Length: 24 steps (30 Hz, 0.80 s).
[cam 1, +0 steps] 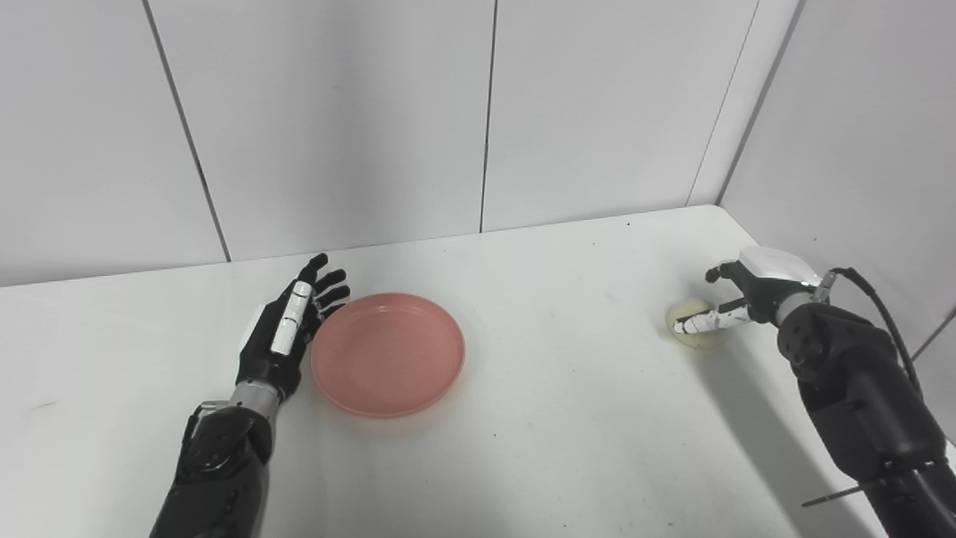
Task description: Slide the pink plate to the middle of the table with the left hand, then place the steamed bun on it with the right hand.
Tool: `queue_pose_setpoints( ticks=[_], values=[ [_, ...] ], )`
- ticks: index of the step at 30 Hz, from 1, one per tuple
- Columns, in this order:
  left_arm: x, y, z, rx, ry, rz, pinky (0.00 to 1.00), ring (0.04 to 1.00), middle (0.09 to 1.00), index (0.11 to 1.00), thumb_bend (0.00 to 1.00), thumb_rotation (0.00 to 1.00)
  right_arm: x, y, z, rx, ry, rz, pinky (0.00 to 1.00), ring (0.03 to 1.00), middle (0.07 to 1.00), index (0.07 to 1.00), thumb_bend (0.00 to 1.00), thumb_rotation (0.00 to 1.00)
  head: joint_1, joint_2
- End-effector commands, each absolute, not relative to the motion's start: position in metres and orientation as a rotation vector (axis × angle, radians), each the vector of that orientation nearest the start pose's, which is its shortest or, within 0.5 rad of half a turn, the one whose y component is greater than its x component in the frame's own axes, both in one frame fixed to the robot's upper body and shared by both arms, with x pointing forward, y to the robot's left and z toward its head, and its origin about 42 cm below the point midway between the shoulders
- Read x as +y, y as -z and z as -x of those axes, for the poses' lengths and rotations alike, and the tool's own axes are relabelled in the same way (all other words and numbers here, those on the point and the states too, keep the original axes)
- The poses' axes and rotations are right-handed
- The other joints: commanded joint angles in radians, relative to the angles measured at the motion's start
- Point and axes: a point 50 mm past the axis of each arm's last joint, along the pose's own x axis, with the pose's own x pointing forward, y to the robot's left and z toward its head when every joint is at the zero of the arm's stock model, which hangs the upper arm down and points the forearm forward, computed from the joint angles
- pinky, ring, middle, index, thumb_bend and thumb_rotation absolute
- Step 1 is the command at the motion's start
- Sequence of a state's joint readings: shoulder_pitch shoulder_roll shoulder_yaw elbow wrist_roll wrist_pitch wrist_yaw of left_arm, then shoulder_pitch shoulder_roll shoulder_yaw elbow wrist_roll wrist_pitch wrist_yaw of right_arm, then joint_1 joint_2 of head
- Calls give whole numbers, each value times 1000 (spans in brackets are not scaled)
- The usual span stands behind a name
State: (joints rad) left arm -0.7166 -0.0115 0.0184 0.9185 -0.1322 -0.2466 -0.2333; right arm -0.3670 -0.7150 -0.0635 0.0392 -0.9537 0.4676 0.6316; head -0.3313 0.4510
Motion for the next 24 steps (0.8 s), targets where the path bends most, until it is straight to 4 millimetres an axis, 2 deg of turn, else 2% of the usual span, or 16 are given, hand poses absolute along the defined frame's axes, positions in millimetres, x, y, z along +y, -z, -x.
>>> queue_pose_setpoints(
  ticks=[1,5,6,8,10,18,24],
  values=[
    [139,-103,-469,112,363,95,784,818,839,882,758,828,-457,-289,-378,459,231,1430,691,845,881,811,1000,604,2,2],
    [139,-103,-468,117,361,97,798,825,839,883,751,836,-456,-282,-381,448,249,1428,820,861,869,800,1000,609,4,1],
    [139,-103,-468,117,360,99,798,825,839,883,751,836,-456,-280,-382,445,254,1427,826,862,869,799,1000,609,4,1],
    [139,-103,-468,118,359,97,789,822,837,880,754,838,-456,-277,-384,436,261,1419,947,889,879,802,1000,605,4,0],
    [140,-102,-469,122,358,95,771,815,830,875,768,837,-457,-273,-384,425,269,1408,992,907,887,804,1000,595,5,0],
    [140,-102,-469,127,359,104,767,809,824,874,780,832,-458,-260,-384,384,269,1409,995,899,878,809,1000,609,6,4],
    [139,-102,-468,128,361,106,773,813,827,878,760,833,-459,-252,-384,392,261,1411,918,884,874,804,1000,563,12,9]
  ],
)
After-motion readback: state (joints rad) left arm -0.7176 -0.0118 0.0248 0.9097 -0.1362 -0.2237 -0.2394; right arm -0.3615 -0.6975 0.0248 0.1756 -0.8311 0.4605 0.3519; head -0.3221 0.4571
